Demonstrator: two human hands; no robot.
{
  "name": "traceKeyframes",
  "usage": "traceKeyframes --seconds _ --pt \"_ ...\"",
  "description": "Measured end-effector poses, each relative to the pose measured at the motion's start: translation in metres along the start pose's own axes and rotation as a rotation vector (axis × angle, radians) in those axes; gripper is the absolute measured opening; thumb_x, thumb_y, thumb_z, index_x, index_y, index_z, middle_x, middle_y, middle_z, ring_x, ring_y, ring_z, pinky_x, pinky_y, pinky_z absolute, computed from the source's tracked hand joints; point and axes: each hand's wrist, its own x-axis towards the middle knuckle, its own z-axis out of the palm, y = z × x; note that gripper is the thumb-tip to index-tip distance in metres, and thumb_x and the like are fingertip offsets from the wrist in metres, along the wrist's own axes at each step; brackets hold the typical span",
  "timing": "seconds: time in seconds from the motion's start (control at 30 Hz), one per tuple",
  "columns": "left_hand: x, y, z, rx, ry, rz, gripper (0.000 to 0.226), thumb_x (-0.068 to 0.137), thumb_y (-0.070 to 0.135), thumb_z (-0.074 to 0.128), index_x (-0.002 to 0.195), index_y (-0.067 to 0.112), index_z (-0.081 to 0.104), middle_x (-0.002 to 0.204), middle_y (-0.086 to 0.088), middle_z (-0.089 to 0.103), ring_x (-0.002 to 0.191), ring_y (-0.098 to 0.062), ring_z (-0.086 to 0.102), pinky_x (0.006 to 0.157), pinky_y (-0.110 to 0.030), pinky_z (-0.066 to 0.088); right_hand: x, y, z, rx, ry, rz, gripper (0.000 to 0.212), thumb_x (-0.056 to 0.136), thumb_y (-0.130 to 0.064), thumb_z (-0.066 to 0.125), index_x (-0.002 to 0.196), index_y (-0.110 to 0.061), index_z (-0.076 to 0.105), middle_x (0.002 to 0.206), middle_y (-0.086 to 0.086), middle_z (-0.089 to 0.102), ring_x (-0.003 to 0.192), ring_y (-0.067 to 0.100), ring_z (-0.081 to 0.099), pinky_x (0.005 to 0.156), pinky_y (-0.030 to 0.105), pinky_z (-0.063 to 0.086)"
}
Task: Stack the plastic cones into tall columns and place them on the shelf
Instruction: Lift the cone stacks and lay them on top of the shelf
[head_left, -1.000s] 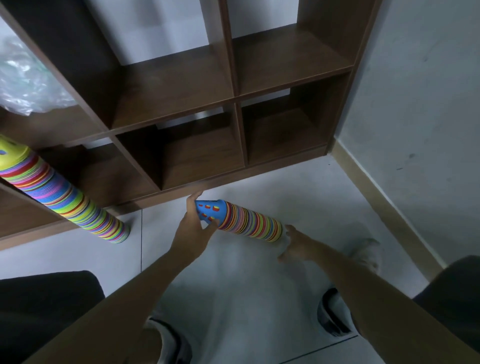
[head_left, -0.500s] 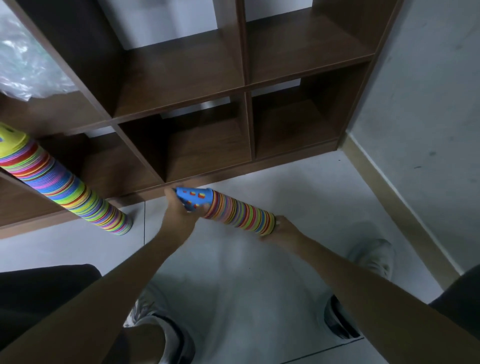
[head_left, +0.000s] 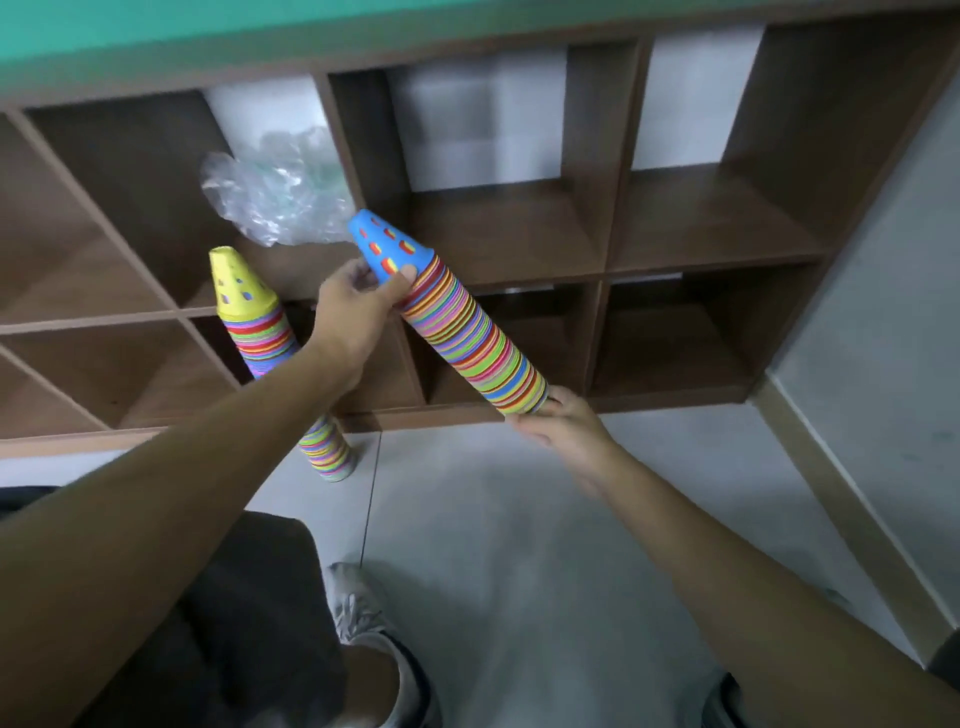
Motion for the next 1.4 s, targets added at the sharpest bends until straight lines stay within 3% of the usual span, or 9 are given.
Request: traceKeyframes --seconds 0.13,0.3,0.47,0.67,0.87,1.03,1.13,1.27,1.4 --pt "0.002 0.051 -0.030 -0.098 0.077 0.067 0.056 0.090 0.024 0.077 0.133 0.000 0.049 0.120 -0.013 0.071 0.098 -0.018 0.074 0.077 -0.029 0.059 -0.019 -0.048 0.035 0.009 -0.069 -0.073 0.042 0.085 -0.007 0.077 0.124 -0.010 0.061 0.116 0.005 0.074 0.110 0.016 0.070 0.101 0.033 0.052" --pt "0.004 0.110 -0.053 -0.224 0.120 0.170 0.040 0.097 0.029 0.068 0.124 0.011 0.044 0.125 -0.007 0.067 0.094 -0.006 0.070 0.078 -0.026 0.058 -0.043 -0.107 0.083 0.042 -0.121 -0.119 0.034 0.089 -0.008 0.074 0.119 -0.014 0.060 0.115 0.002 0.072 0.107 0.013 0.069 0.077 0.016 0.057" --pt "0.006 0.156 -0.079 -0.249 0.124 0.300 0.052 0.096 0.031 0.068 0.136 0.016 0.038 0.139 -0.006 0.054 0.116 -0.012 0.065 0.084 -0.029 0.060 -0.061 -0.162 0.122 -0.073 -0.183 -0.147 0.038 0.090 -0.016 0.075 0.125 -0.010 0.062 0.118 0.004 0.072 0.111 0.015 0.069 0.094 0.027 0.055" --pt "0.004 0.192 -0.112 -0.299 0.117 0.388 0.057 0.096 0.034 0.068 0.141 0.019 0.035 0.141 -0.004 0.052 0.118 -0.020 0.066 0.084 -0.034 0.061 -0.073 -0.208 0.152 -0.144 -0.235 -0.152 0.038 0.087 -0.020 0.078 0.121 -0.009 0.066 0.115 0.004 0.074 0.110 0.016 0.069 0.087 0.031 0.058" --pt "0.014 0.192 -0.124 -0.270 0.149 0.446 0.062 0.094 0.034 0.070 0.141 0.020 0.032 0.138 0.002 0.049 0.120 -0.023 0.065 0.093 -0.048 0.059 -0.052 -0.223 0.165 -0.193 -0.230 -0.145 0.040 0.084 -0.022 0.080 0.120 -0.009 0.066 0.114 0.004 0.074 0.108 0.016 0.070 0.090 0.035 0.058" --pt "0.015 0.193 -0.128 -0.126 0.202 0.545 0.055 0.095 0.022 0.070 0.138 0.018 0.035 0.135 0.002 0.050 0.114 -0.017 0.065 0.096 -0.043 0.058 -0.030 -0.214 0.178 -0.086 -0.285 -0.129 0.038 0.086 -0.016 0.078 0.120 -0.005 0.067 0.112 0.005 0.076 0.109 0.018 0.070 0.088 0.033 0.059" --pt "0.018 0.194 -0.128 -0.027 0.232 0.617 0.056 0.095 0.018 0.071 0.140 0.016 0.037 0.133 0.007 0.050 0.120 -0.025 0.061 0.089 -0.024 0.055 -0.016 -0.210 0.187 -0.056 -0.359 -0.115 0.037 0.087 -0.013 0.076 0.121 -0.003 0.068 0.112 0.006 0.076 0.110 0.018 0.070 0.090 0.035 0.058" --pt "0.027 0.184 -0.130 0.023 0.270 0.665 0.057 0.095 0.014 0.070 0.142 0.013 0.038 0.133 0.010 0.049 0.113 -0.002 0.057 0.086 -0.012 0.047 0.006 -0.209 0.198 0.046 -0.422 -0.051 0.037 0.089 -0.007 0.073 0.124 -0.002 0.066 0.116 0.009 0.075 0.112 0.024 0.069 0.098 0.038 0.055" --pt "0.044 0.173 -0.141 0.094 0.296 0.700 0.061 0.094 0.018 0.071 0.144 0.010 0.037 0.140 0.003 0.048 0.129 -0.004 0.050 0.093 -0.011 0.044 0.030 -0.209 0.212 0.205 -0.445 0.034 0.040 0.087 -0.003 0.073 0.126 -0.001 0.064 0.125 0.017 0.068 0.113 0.030 0.068 0.100 0.038 0.054"
